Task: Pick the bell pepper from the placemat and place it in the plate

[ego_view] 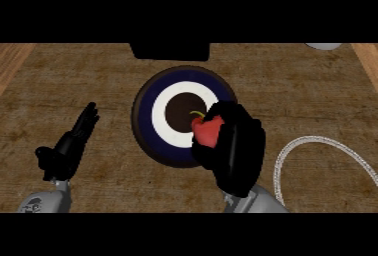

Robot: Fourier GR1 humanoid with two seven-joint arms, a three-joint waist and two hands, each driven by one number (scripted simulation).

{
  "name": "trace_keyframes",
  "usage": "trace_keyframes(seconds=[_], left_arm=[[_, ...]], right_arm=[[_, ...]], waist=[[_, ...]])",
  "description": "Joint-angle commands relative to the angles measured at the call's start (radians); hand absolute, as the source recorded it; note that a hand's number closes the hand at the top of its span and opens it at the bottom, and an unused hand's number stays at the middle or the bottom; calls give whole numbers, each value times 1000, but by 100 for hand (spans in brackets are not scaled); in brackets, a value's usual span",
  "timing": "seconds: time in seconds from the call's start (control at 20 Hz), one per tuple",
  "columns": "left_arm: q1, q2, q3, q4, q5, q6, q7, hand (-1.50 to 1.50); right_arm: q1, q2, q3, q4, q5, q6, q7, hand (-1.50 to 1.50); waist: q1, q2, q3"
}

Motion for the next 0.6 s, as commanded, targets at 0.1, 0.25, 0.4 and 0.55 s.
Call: trace_keyframes(seconds=[0.1,0.25,0.4,0.55], left_arm=[[-29,3,11,9,2,4,11,0],[-35,1,7,32,0,-2,15,0],[-21,-12,-3,14,-12,10,-17,0],[-22,24,30,28,19,-24,-4,0]], right_arm=[[-183,14,-87,217,-89,-238,191,-150],[-231,14,-112,318,-165,-264,192,-150],[-244,14,-113,405,-234,-372,180,-150],[-239,14,-127,376,-236,-498,129,-150]], waist=[[11,2,0],[2,1,0],[17,3,1],[-3,-2,1]])
